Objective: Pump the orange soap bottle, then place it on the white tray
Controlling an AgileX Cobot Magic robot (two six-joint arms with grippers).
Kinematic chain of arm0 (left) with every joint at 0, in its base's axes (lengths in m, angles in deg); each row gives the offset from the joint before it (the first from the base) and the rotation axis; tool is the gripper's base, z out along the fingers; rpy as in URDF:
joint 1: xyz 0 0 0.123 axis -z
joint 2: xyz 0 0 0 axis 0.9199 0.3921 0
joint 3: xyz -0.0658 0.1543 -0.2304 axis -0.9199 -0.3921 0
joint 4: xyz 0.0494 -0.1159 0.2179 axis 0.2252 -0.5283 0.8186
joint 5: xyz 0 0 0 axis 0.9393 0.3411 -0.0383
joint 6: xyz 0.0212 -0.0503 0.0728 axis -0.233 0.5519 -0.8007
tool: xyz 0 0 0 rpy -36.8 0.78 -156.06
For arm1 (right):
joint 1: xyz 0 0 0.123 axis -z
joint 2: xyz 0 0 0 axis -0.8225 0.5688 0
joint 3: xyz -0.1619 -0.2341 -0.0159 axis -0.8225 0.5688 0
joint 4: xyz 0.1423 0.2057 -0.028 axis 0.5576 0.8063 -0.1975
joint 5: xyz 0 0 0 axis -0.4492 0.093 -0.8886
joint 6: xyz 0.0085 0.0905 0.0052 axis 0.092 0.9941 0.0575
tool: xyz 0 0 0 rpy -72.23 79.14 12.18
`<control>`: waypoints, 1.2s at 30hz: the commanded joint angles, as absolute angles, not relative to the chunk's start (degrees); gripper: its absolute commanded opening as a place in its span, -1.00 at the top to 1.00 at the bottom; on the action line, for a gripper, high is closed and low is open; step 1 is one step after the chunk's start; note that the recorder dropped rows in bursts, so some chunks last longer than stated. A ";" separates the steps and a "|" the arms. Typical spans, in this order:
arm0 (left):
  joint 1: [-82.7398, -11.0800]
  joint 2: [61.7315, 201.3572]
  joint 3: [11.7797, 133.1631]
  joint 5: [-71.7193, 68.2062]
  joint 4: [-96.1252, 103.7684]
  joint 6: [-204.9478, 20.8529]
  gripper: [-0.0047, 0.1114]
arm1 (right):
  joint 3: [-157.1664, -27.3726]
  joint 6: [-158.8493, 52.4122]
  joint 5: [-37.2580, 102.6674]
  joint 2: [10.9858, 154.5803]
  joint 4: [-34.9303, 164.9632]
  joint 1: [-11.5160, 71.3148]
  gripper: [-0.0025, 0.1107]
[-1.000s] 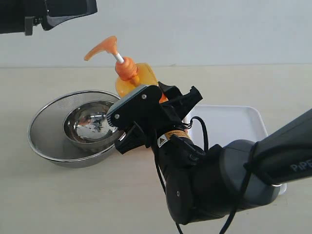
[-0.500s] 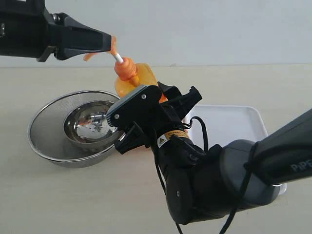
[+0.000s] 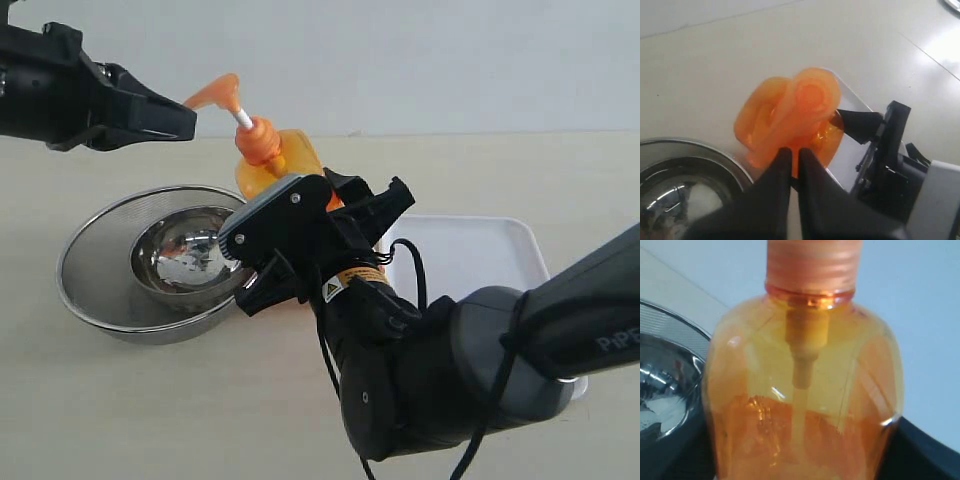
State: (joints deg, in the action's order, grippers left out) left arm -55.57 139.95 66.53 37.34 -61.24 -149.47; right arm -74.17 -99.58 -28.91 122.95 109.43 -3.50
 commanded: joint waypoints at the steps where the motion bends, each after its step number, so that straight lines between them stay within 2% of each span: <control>1: -55.31 139.45 66.87 34.84 -60.82 -148.65 0.84 | -74.31 -99.02 -27.82 122.84 109.84 -3.49 0.77; 9: -55.31 139.45 66.87 34.55 -60.82 -148.65 0.84 | -74.31 -99.02 -27.82 122.84 109.84 -3.49 0.77; 15: -55.31 135.69 66.87 41.77 -60.71 -148.65 0.84 | -74.31 -99.02 -27.82 122.84 109.84 -3.49 0.77; 21: -55.31 129.43 66.87 35.00 -64.04 -150.34 0.84 | -74.31 -99.02 -27.82 122.84 109.59 -3.49 0.77; 36: -55.31 135.52 66.87 35.24 -69.70 -157.89 0.84 | -75.01 -104.16 -27.12 122.84 110.67 -3.49 0.77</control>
